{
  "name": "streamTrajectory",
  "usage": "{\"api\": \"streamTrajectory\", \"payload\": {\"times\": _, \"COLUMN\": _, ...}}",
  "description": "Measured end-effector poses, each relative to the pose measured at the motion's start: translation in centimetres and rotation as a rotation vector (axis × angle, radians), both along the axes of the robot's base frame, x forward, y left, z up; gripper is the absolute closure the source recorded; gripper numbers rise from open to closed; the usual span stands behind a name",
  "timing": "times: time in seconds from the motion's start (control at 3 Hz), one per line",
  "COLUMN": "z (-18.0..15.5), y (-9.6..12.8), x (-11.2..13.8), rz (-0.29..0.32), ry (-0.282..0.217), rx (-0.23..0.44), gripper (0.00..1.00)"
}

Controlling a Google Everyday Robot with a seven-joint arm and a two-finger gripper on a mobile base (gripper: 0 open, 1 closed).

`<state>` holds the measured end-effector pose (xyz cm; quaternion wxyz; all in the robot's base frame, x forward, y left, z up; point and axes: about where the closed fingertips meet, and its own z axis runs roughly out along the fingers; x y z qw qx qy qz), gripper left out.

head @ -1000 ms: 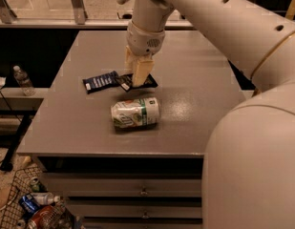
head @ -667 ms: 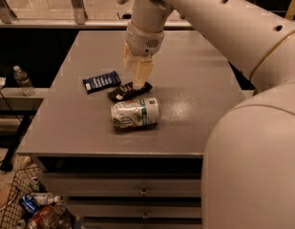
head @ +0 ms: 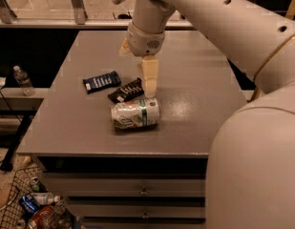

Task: Move rxbar chocolate near 7up can

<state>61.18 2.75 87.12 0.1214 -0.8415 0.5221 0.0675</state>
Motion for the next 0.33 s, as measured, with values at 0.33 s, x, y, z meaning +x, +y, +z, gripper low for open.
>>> {"api": "streamTrajectory", "payload": {"times": 0.33, "z": 0.96, "y": -1.54, "x": -0.77, "rz": -0.021, "ry": -0.03, "rx": 0.016, "gripper": 0.0}}
